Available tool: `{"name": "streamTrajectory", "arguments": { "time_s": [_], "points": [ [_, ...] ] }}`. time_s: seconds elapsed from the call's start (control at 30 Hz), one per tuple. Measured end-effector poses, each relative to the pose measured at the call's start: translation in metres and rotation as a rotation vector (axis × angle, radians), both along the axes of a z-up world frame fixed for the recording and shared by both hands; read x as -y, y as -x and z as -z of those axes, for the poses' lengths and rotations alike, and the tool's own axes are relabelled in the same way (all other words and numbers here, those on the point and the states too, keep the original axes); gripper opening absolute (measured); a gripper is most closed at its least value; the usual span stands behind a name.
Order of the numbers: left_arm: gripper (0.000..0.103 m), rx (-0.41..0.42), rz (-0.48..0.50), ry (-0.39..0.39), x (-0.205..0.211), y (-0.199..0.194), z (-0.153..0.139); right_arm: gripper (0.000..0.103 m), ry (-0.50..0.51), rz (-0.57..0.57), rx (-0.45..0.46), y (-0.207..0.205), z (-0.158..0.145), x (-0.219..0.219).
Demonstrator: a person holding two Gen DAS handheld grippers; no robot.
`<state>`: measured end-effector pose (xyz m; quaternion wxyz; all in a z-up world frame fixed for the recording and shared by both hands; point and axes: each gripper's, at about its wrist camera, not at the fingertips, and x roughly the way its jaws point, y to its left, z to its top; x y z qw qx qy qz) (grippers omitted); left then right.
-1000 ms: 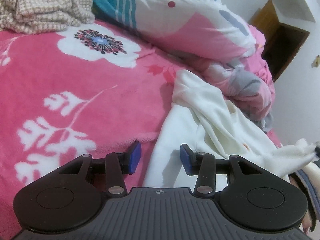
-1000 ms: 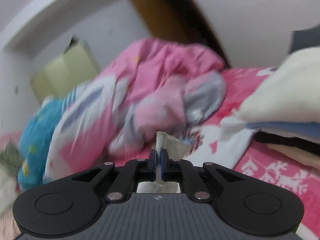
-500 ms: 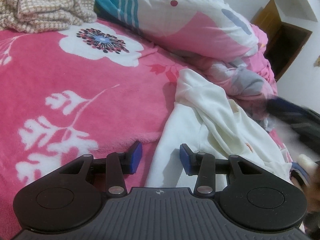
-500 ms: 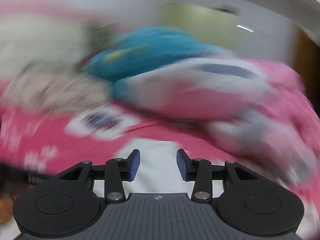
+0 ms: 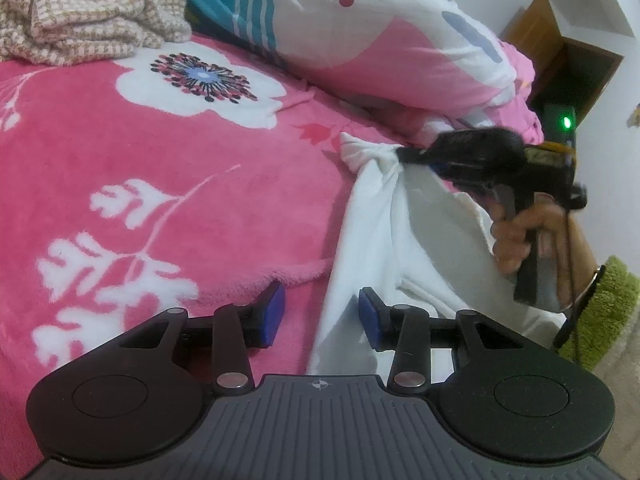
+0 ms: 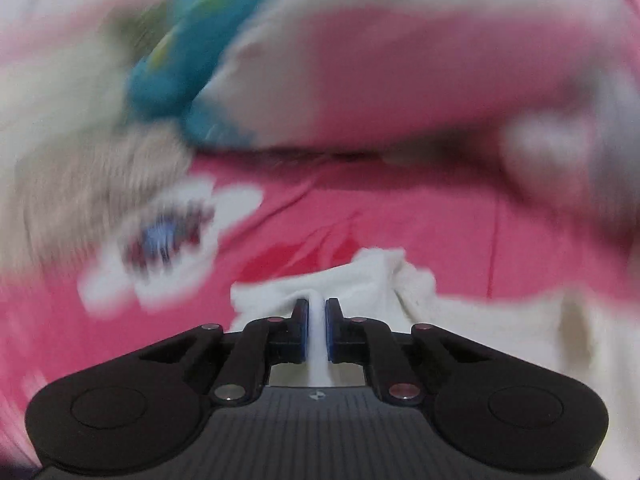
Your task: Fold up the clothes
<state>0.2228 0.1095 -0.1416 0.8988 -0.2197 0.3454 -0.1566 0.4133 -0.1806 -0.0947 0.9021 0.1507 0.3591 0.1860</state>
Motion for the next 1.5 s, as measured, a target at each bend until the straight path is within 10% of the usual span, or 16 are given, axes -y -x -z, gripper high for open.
{"name": "streamTrajectory", "arguments": {
  "time_s": [0.17, 0.27, 0.4, 0.57, 0.67, 0.77, 0.9, 1.0, 1.3, 1.43, 1.5],
  "points": [
    [0.041, 0.0, 0.0, -0.008, 0.001, 0.0, -0.001, 0.01, -0.217, 0.117, -0.023, 0.009, -0.006, 0.041],
    [0.041, 0.002, 0.0, -0.021, 0.002, 0.0, -0.002, 0.018, -0.099, 0.017, 0.051, 0.013, -0.025, 0.015],
    [0.041, 0.006, 0.0, -0.027, 0.003, 0.001, -0.002, 0.064, 0.234, -0.227, 0.149, 0.004, -0.041, -0.064],
    [0.041, 0.004, 0.003, -0.025, 0.002, 0.002, -0.002, 0.05, 0.769, -0.607, 0.143, 0.002, -0.008, -0.16],
    [0.041, 0.004, 0.005, -0.029, 0.002, 0.002, -0.003, 0.012, 0.984, -0.606, 0.102, -0.008, 0.011, -0.165],
    [0.041, 0.004, 0.007, -0.032, 0.002, 0.002, -0.003, 0.008, 0.674, -0.402, 0.085, -0.031, -0.023, -0.131],
    [0.041, 0.002, 0.007, -0.029, 0.002, 0.002, -0.003, 0.005, -0.064, -0.166, 0.036, -0.05, -0.05, -0.056],
    [0.041, 0.001, 0.006, -0.023, 0.001, 0.002, -0.002, 0.005, -0.314, -0.067, -0.002, -0.055, -0.045, -0.027],
    [0.041, -0.005, 0.013, -0.003, -0.002, -0.001, -0.001, 0.012, -0.285, 0.064, -0.013, 0.016, -0.084, 0.04],
    [0.041, -0.002, 0.011, -0.012, -0.001, 0.0, -0.001, 0.05, -0.226, 0.218, 0.016, 0.12, -0.11, 0.115],
    [0.041, -0.004, 0.007, -0.01, -0.001, 0.0, -0.001, 0.053, -0.215, 0.336, 0.014, 0.174, -0.113, 0.155]
  ]
}}
